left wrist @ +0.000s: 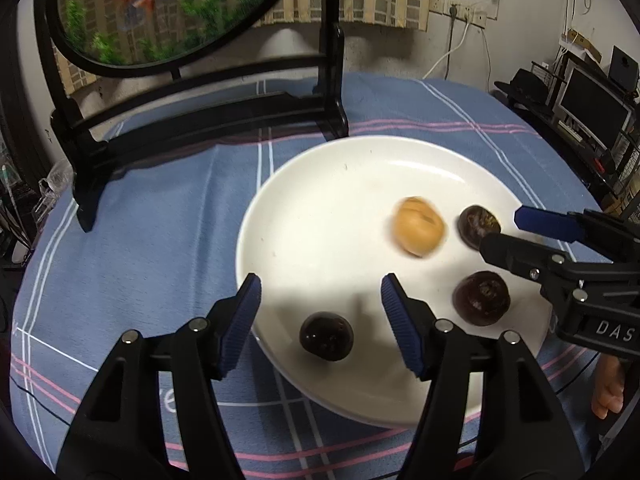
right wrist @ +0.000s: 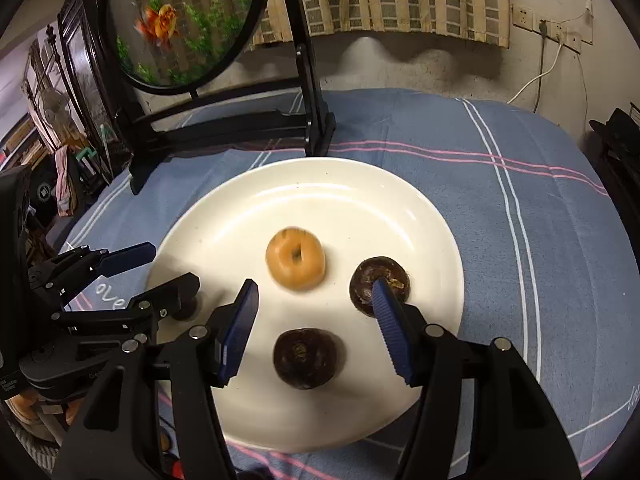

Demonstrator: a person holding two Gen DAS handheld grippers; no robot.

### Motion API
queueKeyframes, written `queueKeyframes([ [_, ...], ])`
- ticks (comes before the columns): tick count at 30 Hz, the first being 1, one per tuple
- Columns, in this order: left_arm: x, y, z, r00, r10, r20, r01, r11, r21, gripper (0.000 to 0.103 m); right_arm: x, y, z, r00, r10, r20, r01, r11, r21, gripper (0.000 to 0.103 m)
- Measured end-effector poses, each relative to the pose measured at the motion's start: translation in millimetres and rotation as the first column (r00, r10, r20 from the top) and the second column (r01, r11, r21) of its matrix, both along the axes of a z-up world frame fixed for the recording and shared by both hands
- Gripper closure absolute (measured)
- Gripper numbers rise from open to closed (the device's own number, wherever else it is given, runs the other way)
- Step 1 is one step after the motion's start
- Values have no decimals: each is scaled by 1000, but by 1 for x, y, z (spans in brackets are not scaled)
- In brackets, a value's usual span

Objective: Organize fruits
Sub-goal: 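Lower the plum and tan fruit onto the white plate and open both tools, then grasp a yellow-orange fruit from the pile with the left tool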

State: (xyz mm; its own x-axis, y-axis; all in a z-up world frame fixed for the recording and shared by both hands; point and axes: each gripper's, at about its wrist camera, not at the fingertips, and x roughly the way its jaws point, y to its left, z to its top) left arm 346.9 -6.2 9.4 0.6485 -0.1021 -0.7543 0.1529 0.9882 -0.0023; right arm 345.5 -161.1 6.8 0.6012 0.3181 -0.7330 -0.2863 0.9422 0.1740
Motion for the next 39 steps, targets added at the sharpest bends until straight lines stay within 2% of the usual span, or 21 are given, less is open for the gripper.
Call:
queueKeyframes([
  [6,-23,6,12,1000,12,17,-12,1000,6,36,-27,-2,20,1000,-4,30,4,1000,12,43],
  [10,-57,13,8,1000,25,14,-25,999,28,35,-56,-15,26,999,-21,37,20,999,35,39],
  [16,-110,22,-3,999,38,21,-40,997,63,35,-106,-39,21,998,-55,23,54,996,67,39],
  [22,-156,40,-16,998,56,9,-57,998,25,31,-148,-75,3,993,-121,-5,120,982,148,39],
  [23,-161,40,-17,998,59,11,-59,998,26,28,-153,-81,0,991,-132,-16,133,977,168,40],
  [25,-171,42,-20,998,62,15,-62,998,29,23,-160,-90,-3,989,-146,-26,148,969,198,39],
  [31,-194,50,-23,997,69,23,-69,997,14,22,-168,-108,-6,981,-188,-51,195,948,252,39],
  [39,-202,43,-25,1000,12,20,-12,1000,12,21,-165,-105,-11,983,-170,-75,183,952,246,39],
])
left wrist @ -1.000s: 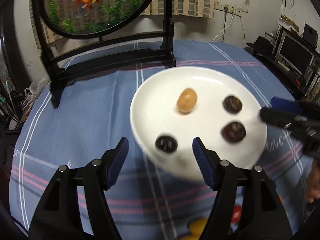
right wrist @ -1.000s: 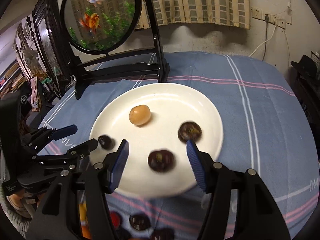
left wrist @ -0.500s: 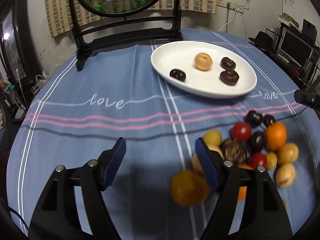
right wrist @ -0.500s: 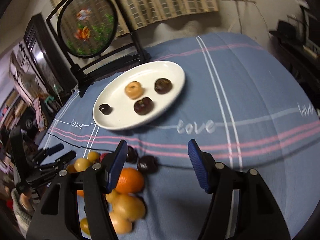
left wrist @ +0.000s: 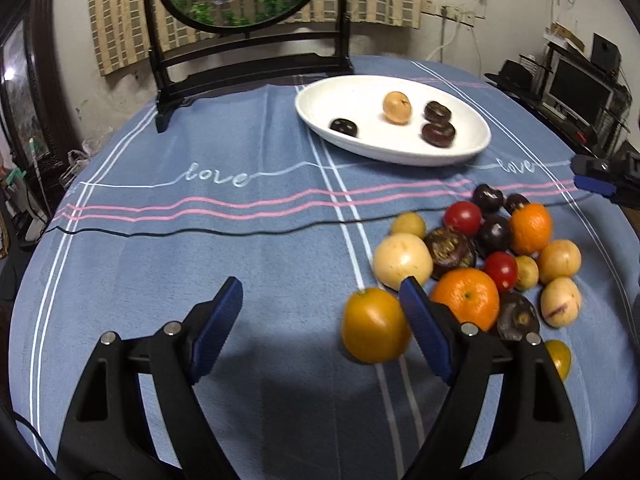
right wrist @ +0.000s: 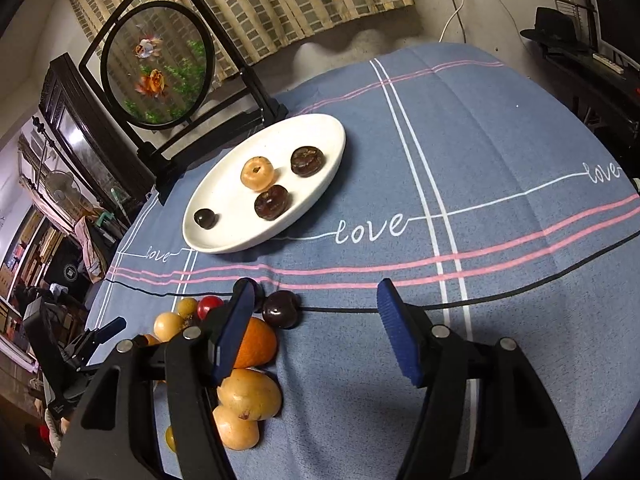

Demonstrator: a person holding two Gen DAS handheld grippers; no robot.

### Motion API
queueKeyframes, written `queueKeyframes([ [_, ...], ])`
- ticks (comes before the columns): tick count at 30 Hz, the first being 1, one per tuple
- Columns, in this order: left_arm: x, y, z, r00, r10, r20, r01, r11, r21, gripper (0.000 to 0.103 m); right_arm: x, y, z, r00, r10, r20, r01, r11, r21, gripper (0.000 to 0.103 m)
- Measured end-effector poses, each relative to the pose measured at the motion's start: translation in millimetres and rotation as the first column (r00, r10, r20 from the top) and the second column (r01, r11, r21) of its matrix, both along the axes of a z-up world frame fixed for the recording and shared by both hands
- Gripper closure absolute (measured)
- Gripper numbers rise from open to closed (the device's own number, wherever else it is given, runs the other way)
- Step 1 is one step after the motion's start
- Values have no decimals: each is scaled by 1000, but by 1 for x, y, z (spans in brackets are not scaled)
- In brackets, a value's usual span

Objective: Organize fruits
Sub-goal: 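Grasp a yellow-orange fruit from the pile with the left tool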

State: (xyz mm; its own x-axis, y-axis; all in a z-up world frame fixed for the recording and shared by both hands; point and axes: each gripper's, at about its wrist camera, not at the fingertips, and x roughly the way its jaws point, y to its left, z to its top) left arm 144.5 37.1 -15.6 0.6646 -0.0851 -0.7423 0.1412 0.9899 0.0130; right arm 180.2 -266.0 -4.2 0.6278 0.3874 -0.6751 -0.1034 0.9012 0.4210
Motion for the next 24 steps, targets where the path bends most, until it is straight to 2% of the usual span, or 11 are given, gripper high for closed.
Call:
queueKeyframes([
  [3,-5,-6,-4,999,-37,-16,38,999,10,21,0,0,-1,1000,5,-6,-5,1000,4,39],
  [7,-12,-19,-15,997,-72,-34,74,993,87,21,0,1,-1,1000,8,-10,-8,1000,3,39],
  [11,-10,-13,-14,998,-54,-26,55,997,57,26,-1,2,-1,1000,15,-6,-15,1000,-1,39],
  [16,-3,-6,-12,1000,-20,-13,21,999,28,26,0,7,-4,1000,26,-17,-26,1000,-12,39],
  [24,2,-14,-14,999,-38,9,37,998,58,26,-1,12,-6,999,44,-23,-44,998,-34,39],
])
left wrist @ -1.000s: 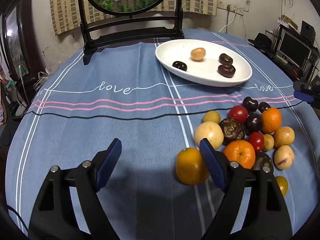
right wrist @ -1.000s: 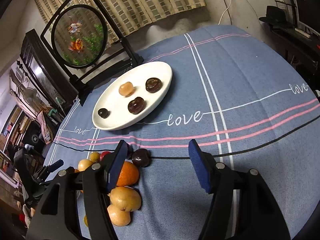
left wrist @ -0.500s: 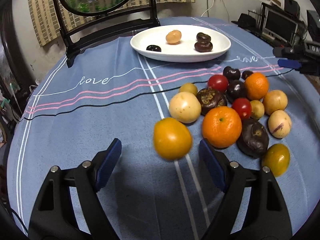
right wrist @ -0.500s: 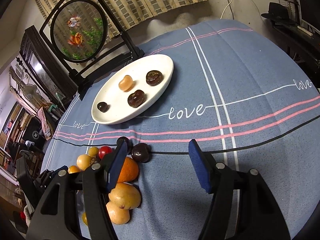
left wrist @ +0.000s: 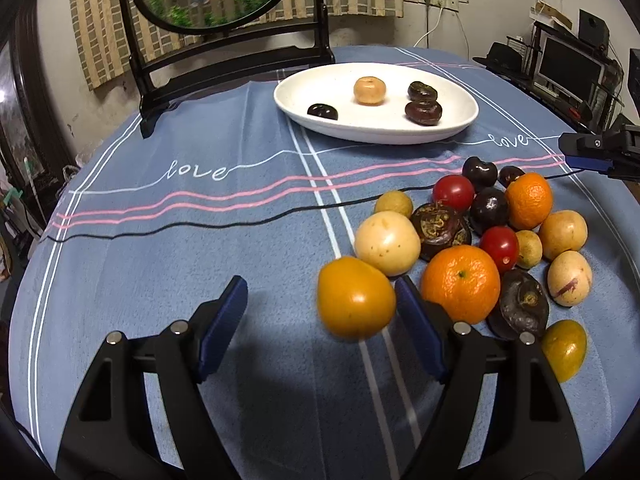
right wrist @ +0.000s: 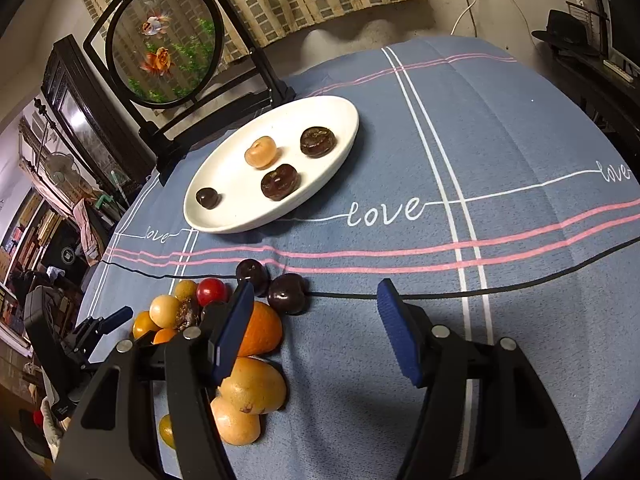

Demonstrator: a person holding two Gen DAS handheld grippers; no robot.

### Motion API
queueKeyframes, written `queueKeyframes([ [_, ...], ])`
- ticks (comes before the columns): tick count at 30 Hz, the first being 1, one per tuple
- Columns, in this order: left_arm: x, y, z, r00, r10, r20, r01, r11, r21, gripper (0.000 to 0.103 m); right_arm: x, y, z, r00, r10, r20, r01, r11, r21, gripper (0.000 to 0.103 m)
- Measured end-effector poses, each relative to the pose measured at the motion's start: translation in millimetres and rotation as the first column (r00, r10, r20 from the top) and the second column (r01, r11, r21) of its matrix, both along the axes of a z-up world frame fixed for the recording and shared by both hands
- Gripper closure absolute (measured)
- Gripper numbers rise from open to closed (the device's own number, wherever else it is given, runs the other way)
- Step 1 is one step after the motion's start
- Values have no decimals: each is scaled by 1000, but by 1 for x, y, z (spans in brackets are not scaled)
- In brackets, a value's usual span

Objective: Organize fruits
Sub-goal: 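Grasp a yellow-orange fruit from the pile with the left tool, then grasp another tan round fruit with the right tool while the left tool holds the yellow-orange fruit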

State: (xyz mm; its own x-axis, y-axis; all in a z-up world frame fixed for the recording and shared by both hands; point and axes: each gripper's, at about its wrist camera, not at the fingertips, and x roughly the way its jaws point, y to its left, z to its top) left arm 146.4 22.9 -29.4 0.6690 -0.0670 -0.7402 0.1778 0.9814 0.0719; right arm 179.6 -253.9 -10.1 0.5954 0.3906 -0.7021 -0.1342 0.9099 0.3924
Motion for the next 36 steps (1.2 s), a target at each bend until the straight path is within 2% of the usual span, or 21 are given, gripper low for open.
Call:
queueKeyframes([
  [2,2,-1,-1,1000,-7,-5,7,1000,4,26,0,0,-1,1000,-1,-2,1,1000,-1,39],
  [4,3,-1,-3,1000,-19,-14,19,1000,-4,32,1,-1,-1,1000,-2,-5,2,1000,-1,39],
  [6,5,-1,-4,999,-36,-28,36,999,-24,47,1,-1,-2,1000,-2,-7,2,1000,-3,39],
  [8,6,-1,-5,998,-43,-41,42,998,-38,54,1,0,-2,1000,-1,-8,1,1000,-3,39],
  [13,9,2,-8,997,-43,-57,40,997,-62,57,1,3,-5,1000,6,-17,-6,1000,-12,39],
  [15,8,1,-8,997,-47,-62,44,997,-60,64,1,4,-5,1000,8,-20,-9,1000,-14,39],
  [23,9,5,-8,997,-24,-71,20,998,-59,64,0,6,-6,1000,22,-18,-22,1000,-16,39],
  [28,12,10,-8,997,1,-72,-6,998,-59,64,-6,10,-12,998,45,-46,-46,999,-22,39],
  [36,11,9,-8,998,5,-70,-8,999,-46,64,-35,30,-13,991,134,-29,-135,989,-57,38],
])
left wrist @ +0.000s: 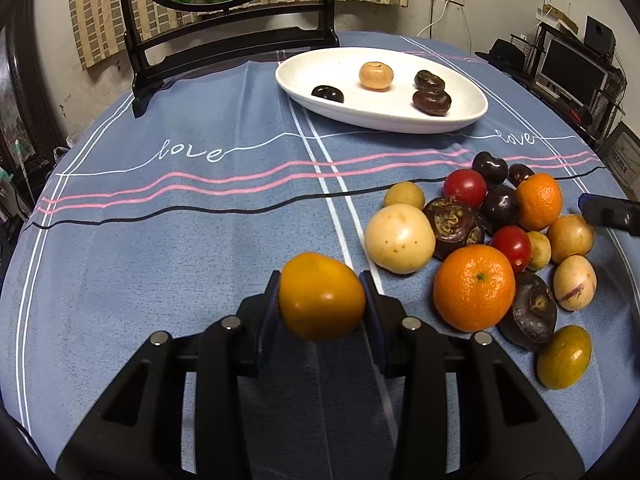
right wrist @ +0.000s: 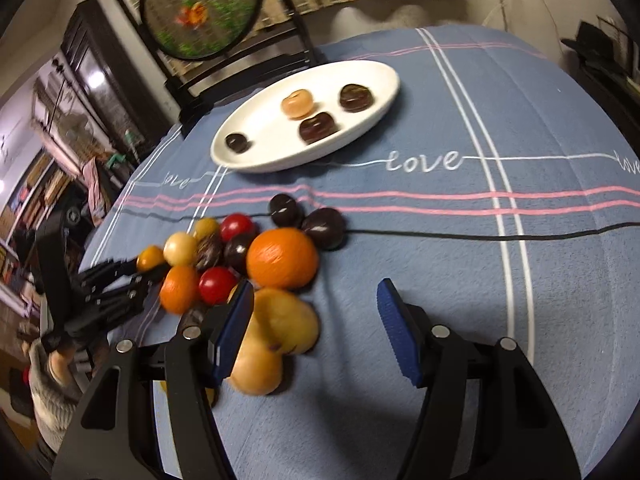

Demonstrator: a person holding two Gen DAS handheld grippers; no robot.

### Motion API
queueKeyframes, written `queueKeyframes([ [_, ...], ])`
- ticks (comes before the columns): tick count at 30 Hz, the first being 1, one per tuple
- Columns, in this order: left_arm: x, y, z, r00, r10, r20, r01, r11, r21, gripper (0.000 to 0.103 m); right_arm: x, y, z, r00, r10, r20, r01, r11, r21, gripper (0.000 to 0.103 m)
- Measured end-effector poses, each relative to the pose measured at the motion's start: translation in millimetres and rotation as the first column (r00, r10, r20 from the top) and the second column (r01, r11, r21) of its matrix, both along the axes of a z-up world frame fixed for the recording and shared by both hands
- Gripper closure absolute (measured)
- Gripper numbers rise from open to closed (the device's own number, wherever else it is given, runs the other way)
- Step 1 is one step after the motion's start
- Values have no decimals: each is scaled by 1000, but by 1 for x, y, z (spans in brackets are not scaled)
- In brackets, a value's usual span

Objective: Organize fruits
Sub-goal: 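Grasp another tan round fruit with the right tool while the left tool holds the yellow-orange fruit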

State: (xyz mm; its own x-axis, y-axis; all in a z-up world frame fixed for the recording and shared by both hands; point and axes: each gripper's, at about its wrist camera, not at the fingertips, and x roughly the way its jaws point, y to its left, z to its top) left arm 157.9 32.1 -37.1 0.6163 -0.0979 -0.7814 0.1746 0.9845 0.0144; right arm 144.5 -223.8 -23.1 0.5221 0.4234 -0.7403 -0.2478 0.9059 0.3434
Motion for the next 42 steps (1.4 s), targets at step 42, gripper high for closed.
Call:
queueKeyframes([
  [42,-2,-1,1,1000,0,5,0,1000,12,64,34,-23,-4,979,-173,111,194,957,-214,52],
])
